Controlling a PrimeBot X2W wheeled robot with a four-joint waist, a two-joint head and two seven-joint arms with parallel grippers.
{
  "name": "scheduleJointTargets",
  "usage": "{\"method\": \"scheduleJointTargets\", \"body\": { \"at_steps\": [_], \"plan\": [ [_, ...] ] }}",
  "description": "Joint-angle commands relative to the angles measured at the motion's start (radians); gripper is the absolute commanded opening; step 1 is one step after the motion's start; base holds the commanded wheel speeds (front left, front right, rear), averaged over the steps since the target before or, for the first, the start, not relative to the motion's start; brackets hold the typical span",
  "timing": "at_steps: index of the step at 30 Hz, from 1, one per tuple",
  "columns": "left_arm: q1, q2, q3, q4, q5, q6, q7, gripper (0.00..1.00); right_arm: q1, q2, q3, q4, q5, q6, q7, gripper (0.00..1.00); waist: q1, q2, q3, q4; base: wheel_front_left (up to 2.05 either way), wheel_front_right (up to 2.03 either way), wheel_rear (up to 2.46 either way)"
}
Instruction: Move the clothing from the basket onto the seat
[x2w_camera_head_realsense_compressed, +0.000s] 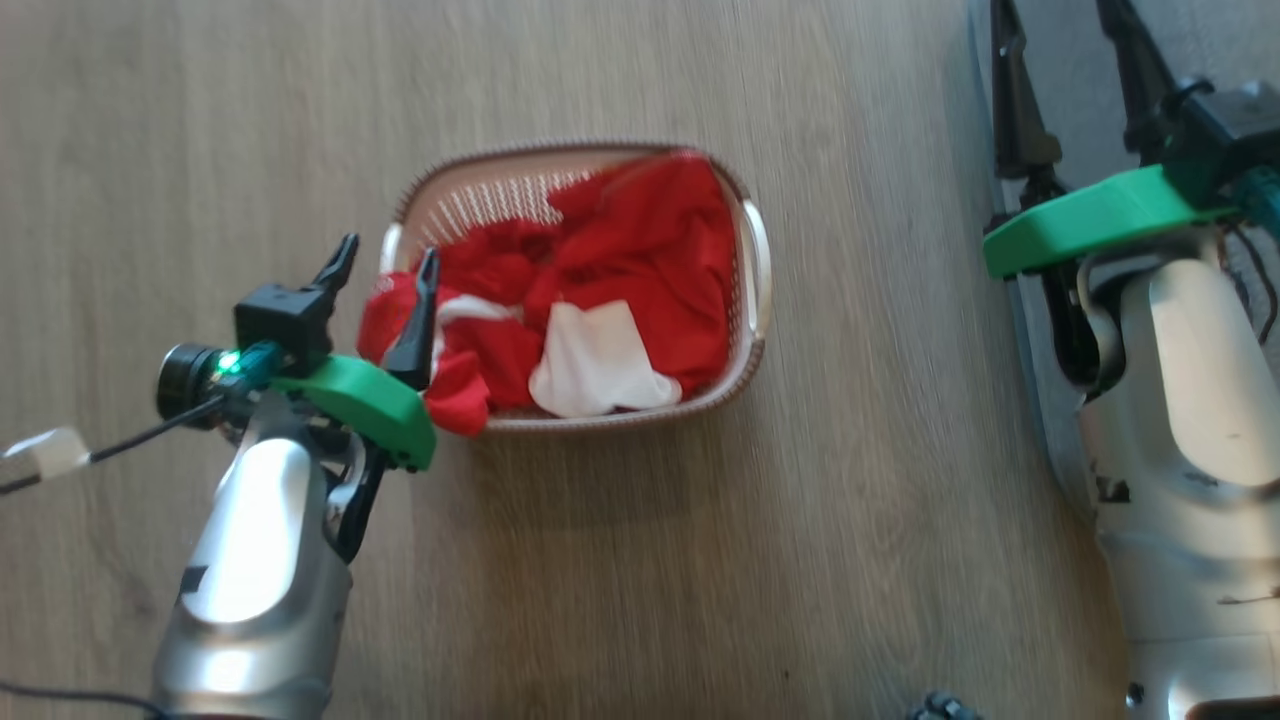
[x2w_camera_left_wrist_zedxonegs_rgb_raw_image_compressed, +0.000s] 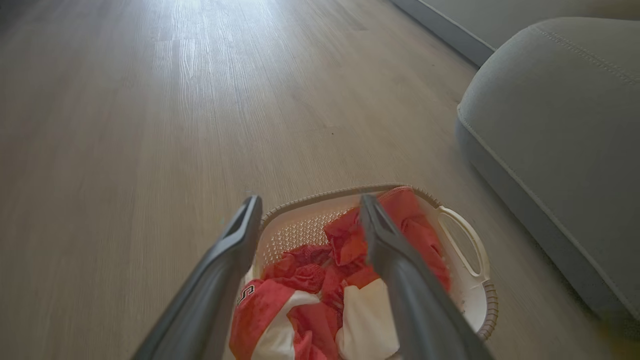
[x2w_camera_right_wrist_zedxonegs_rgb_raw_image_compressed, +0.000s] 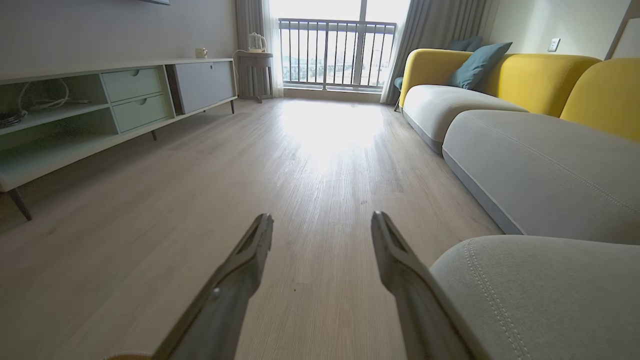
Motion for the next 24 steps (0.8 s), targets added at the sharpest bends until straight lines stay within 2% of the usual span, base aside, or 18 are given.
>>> {"method": "scheduleJointTargets", "body": {
  "at_steps": [1, 15, 24],
  "plan": [
    [-0.023, 0.030, 0.008, -0.017, -0.009, -0.001, -0.012, 1.00, -0.026, 0.015, 0.019, -0.040, -0.007, 0.000, -0.009, 1.00, -0.0002, 0.0000, 0.050, -0.023, 0.00, 0.00, 0.00],
    [-0.182, 0.137, -0.335, 0.121, 0.018, -0.001, -0.012, 1.00, -0.107, 0.041, 0.051, -0.142, -0.013, 0.000, -0.009, 1.00, -0.0002, 0.0000, 0.220, -0.079, 0.00, 0.00, 0.00],
    [-0.314, 0.199, -0.445, 0.267, 0.117, 0.000, -0.012, 1.00, -0.139, 0.047, 0.078, -0.197, 0.004, 0.000, -0.009, 1.00, -0.0002, 0.0000, 0.312, -0.121, 0.00, 0.00, 0.00]
  ]
}}
